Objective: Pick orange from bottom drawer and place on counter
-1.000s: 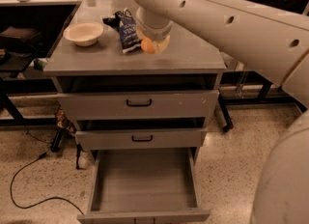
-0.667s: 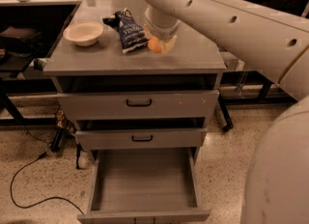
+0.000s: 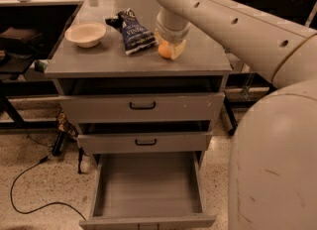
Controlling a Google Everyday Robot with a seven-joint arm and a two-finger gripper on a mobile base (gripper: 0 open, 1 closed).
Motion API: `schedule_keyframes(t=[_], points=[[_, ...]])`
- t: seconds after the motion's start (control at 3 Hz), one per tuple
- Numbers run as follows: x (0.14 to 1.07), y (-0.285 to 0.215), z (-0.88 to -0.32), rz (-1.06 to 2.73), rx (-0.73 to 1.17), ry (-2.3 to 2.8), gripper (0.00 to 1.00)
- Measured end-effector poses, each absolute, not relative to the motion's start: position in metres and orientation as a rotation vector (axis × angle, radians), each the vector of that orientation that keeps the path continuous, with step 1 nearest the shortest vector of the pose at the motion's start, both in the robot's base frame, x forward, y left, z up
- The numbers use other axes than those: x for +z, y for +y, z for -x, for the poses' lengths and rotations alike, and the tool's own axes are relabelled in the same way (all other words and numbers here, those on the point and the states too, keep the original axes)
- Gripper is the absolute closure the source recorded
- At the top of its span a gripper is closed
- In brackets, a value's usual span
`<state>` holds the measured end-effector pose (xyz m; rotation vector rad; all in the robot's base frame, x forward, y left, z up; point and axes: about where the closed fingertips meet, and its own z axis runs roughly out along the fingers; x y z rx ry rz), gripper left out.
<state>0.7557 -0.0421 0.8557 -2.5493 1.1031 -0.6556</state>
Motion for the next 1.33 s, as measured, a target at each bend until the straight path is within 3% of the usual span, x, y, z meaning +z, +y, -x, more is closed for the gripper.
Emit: schedule_keyframes(t=[0.67,1.33], points=[[0.849,-0.05,-0.757,2.561,-0.638,1.117,0.04],[0.881,-0.066,-0.731,2.567,-0.73,1.153,0.0]])
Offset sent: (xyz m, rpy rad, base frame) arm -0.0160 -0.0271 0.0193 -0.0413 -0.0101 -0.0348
